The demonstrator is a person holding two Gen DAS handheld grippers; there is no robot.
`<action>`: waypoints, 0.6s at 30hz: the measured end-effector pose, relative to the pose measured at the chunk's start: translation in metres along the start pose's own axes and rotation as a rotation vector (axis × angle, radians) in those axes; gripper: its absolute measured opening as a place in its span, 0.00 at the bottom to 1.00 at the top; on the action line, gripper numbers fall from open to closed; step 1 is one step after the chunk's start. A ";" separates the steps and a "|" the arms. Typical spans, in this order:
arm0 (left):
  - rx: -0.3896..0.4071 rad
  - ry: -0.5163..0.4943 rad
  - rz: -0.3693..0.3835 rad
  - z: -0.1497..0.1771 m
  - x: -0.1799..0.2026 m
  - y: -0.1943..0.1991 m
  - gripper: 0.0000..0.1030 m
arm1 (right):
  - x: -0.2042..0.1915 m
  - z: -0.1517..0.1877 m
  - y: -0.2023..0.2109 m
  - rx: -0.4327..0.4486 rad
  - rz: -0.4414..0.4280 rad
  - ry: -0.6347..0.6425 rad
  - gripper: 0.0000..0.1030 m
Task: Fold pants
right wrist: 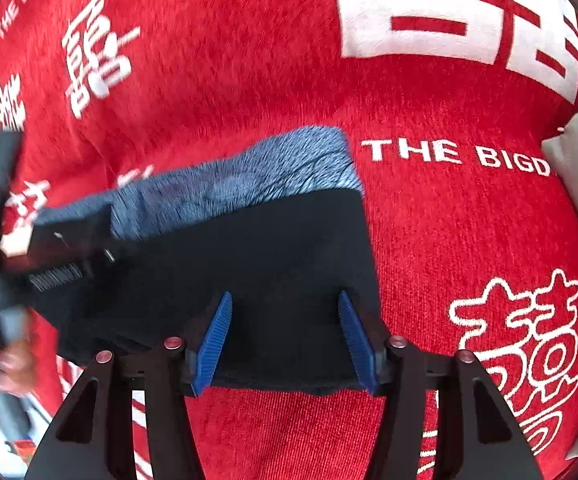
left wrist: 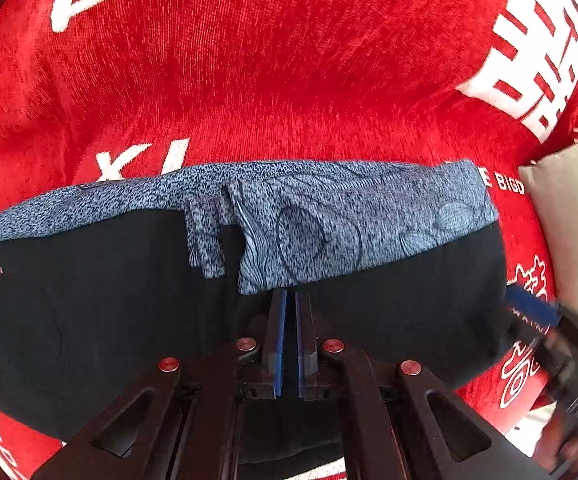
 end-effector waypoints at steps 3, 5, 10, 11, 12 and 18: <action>0.004 -0.044 -0.029 0.007 0.004 0.000 0.05 | 0.017 -0.018 0.004 0.029 0.000 -0.087 0.41; 0.010 -0.057 -0.037 0.009 0.005 0.001 0.05 | 0.028 -0.034 -0.005 0.005 -0.018 -0.169 0.21; 0.026 -0.033 -0.024 0.007 0.003 0.001 0.05 | 0.037 -0.060 -0.031 -0.029 -0.060 -0.234 0.18; 0.030 -0.039 -0.028 0.007 0.002 0.001 0.05 | 0.036 -0.062 -0.034 -0.031 -0.052 -0.213 0.18; 0.035 -0.046 -0.032 0.007 0.002 0.001 0.05 | 0.033 -0.062 -0.039 -0.039 -0.043 -0.189 0.18; 0.054 -0.052 -0.042 0.012 0.005 0.002 0.05 | 0.016 -0.060 -0.052 -0.039 0.057 -0.026 0.18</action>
Point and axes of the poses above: each gripper's, at about its wrist camera, not at the fingertips, and y roughly against the way its jaws point, x to its right, z to its underside, the point moved 7 cm from there along -y, roughly the way its jaws point, and after that the axes turned 13 degrees about z, right-handed, at the moved point
